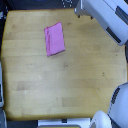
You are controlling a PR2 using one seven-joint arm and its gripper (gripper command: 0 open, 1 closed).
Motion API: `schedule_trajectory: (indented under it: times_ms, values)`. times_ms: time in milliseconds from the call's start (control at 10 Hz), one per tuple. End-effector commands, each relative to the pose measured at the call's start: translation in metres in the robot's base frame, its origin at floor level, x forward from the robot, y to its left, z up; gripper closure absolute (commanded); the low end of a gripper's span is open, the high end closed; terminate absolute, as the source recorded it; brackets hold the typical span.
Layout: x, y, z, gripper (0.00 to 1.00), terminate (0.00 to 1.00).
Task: Folding a cloth
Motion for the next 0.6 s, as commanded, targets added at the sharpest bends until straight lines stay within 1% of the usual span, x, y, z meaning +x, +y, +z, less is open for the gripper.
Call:
schedule_trajectory:
  times_ms: [0, 400, 500]
  values:
    - [-0.035, -0.066, -0.003, 0.00, 0.00]
    - [-0.053, -0.087, -0.013, 0.00, 0.00]
    - [-0.053, -0.090, -0.016, 0.00, 1.00]
